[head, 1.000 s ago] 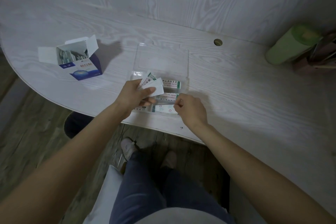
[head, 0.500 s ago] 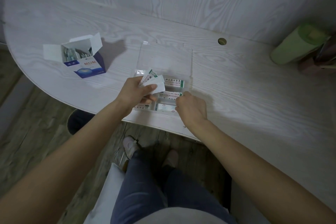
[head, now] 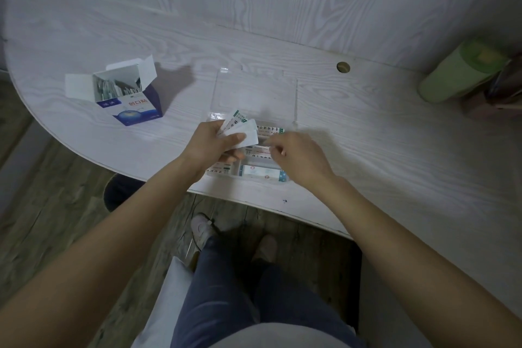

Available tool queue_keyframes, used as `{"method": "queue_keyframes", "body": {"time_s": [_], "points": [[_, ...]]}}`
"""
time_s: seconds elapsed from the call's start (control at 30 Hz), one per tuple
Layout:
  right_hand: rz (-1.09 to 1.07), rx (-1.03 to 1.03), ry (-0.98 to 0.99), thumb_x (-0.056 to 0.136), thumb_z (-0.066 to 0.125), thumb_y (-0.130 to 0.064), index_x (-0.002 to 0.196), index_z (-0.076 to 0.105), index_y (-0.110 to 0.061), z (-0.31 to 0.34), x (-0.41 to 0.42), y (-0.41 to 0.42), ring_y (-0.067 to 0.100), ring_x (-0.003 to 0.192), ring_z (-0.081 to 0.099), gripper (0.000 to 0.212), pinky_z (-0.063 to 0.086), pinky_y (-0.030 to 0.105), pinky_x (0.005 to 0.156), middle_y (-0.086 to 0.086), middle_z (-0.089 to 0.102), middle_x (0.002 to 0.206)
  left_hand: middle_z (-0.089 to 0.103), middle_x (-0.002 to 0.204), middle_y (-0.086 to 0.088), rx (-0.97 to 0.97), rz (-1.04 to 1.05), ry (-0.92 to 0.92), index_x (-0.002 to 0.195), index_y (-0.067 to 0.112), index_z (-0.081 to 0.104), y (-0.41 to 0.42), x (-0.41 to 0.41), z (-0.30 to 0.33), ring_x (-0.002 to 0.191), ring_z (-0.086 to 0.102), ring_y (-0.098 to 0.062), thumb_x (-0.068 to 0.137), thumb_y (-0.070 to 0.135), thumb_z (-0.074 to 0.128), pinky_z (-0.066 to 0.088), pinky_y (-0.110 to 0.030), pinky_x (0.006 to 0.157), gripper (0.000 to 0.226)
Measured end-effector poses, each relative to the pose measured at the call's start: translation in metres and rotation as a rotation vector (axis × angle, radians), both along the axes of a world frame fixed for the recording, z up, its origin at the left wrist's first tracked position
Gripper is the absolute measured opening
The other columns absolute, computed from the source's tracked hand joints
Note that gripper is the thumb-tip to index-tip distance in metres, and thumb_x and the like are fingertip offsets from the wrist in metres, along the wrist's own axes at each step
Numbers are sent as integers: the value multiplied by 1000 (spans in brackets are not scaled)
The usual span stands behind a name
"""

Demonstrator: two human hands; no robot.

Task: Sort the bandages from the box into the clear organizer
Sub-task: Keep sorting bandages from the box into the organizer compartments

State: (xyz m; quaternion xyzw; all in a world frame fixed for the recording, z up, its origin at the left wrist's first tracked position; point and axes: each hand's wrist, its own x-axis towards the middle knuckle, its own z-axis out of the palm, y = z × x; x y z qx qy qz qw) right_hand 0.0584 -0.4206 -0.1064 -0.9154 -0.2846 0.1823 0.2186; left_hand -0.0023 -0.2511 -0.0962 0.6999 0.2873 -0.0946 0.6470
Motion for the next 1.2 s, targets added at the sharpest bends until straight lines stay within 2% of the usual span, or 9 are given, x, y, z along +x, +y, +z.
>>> {"method": "queue_keyframes", "body": {"time_s": [0.13, 0.23, 0.33, 0.57, 0.7, 0.83, 0.93, 1.07, 1.2], "points": [[-257, 379, 294, 94, 54, -15, 104, 71, -14, 17, 19, 4, 8, 64, 63, 19, 45, 14, 53, -3, 67, 81, 67, 76, -7, -25, -59, 7, 108, 7, 60, -7, 5, 4, 51, 65, -6, 90, 10, 62, 49, -14, 48, 18], [-318, 481, 511, 89, 64, -11, 91, 70, -9, 20, 26, 5, 2, 56, 61, 6, 45, 12, 51, -4, 67, 74, 68, 86, -6, -72, -132, -6, 110, 11, 60, -15, 8, 9, 56, 66, -6, 90, 11, 62, 50, -13, 50, 20], [-364, 544, 580, 84, 68, -3, 89, 68, -4, 19, 26, 1, 2, 53, 61, 5, 46, 12, 50, 0, 67, 75, 69, 91, -4, -114, -154, -14, 110, 13, 61, -18, 9, 12, 59, 67, -8, 90, 14, 61, 50, -13, 51, 20], [-443, 621, 620, 83, 68, 2, 97, 68, 4, 13, 27, -4, 5, 56, 65, 15, 53, 17, 60, 10, 69, 82, 69, 99, -13, -155, -138, -26, 115, 9, 62, -17, 9, 9, 64, 68, -11, 94, 21, 55, 56, -19, 60, 25], [-419, 581, 585, 87, 63, 3, 101, 69, 5, 16, 25, -4, 2, 54, 65, 16, 45, 9, 52, 8, 69, 81, 69, 97, -15, -133, -151, -11, 114, 7, 62, -13, 12, 9, 66, 68, -13, 94, 17, 56, 59, -25, 68, 23], [-414, 562, 559, 87, 63, 0, 93, 70, -1, 14, 26, -6, 5, 54, 66, 9, 42, 8, 49, 8, 70, 82, 67, 96, -18, -133, -188, -5, 106, 10, 64, -10, 11, 9, 66, 67, -15, 92, 12, 58, 56, -20, 60, 15], [-411, 547, 550, 87, 64, -2, 89, 69, -4, 13, 25, -6, 3, 52, 65, 6, 42, 7, 50, 3, 70, 79, 68, 99, -13, -164, -194, 14, 113, 6, 61, -10, 11, 10, 65, 69, -13, 90, 7, 59, 54, -15, 58, 22], [-487, 541, 495, 89, 61, -4, 86, 68, -6, 9, 25, -6, 18, 59, 68, 8, 38, 10, 46, 9, 71, 84, 68, 99, -11, -174, -181, 20, 115, 5, 59, -10, 11, 12, 65, 69, -13, 90, 5, 60, 53, -15, 57, 26], [-591, 655, 551, 91, 59, -4, 74, 63, -12, 8, 25, -6, 19, 64, 68, 19, 47, 18, 56, 3, 69, 69, 68, 97, -14, -138, -141, 27, 115, 4, 59, -6, 11, 11, 61, 69, -12, 89, 6, 61, 52, -13, 53, 25]]}}
